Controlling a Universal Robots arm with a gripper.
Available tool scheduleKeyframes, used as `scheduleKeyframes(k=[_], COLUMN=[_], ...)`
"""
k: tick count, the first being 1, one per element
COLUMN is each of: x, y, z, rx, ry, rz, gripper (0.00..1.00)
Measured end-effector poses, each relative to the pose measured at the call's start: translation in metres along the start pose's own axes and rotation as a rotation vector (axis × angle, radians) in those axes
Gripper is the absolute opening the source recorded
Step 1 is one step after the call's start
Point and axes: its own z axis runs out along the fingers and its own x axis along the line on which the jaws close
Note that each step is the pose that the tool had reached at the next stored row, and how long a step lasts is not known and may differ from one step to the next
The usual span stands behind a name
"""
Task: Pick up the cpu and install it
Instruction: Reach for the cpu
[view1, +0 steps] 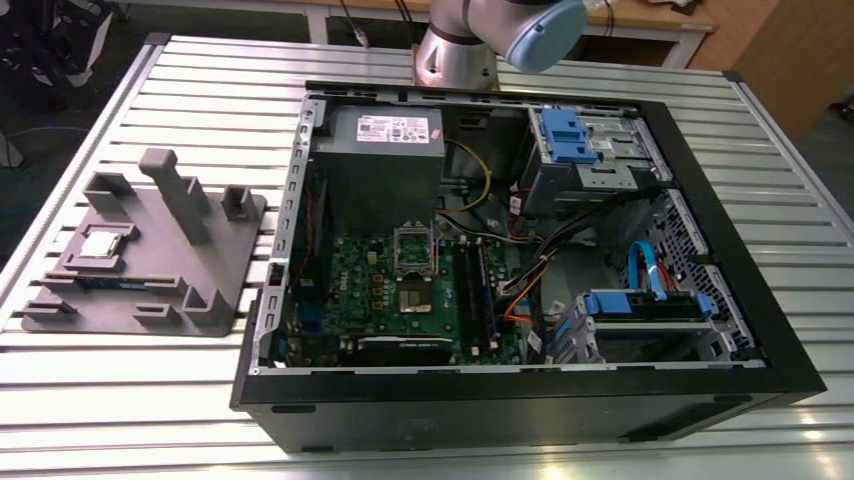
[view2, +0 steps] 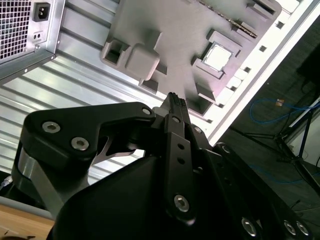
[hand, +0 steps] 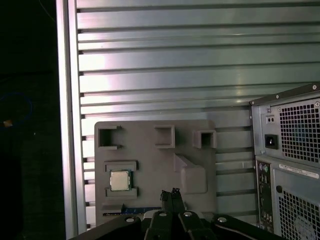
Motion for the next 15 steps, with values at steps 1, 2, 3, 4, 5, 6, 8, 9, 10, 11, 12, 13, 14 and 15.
scheduleKeyframes(k=[1,2,3,4,5,6,8,9,10,11,12,13,14,15], x=[0.0008,0.0018,0.0029,0.0042,0.0055,0.0067,0.0089,0.0102,0.0118,0.0135,0.0152,0.0189,0.0205,0.0217], y=[-0.0001,-0.0001,-0.0002,-0.0003,-0.0004,-0.0005,-0.0008,-0.0011,-0.0014,-0.0018,-0.0021,-0.0036,-0.0047,-0.0056], z=[0.0001,0.0002,0.0002,0.0004,0.0006,0.0008,0.0015,0.0021,0.0026,0.0032,0.004,0.0058,0.007,0.0084], rx=[-0.0001,-0.0001,0.0,-0.0001,-0.0002,-0.0002,-0.0001,-0.0001,-0.0001,-0.0001,-0.0002,-0.0001,-0.0002,-0.0001], ry=[-0.0001,-0.0003,-0.0006,-0.001,-0.0014,-0.0016,-0.0017,-0.0017,-0.0018,-0.0018,-0.0019,-0.0018,-0.0019,-0.0018], rz=[0.0,0.0,0.0,0.0,0.0,0.0,0.0,0.0,0.0,0.0,0.0,0.0,0.0,0.0], gripper=[0.1,0.1,0.1,0.1,0.1,0.1,0.1,0.1,0.1,0.1,0.1,0.1,0.1,0.1])
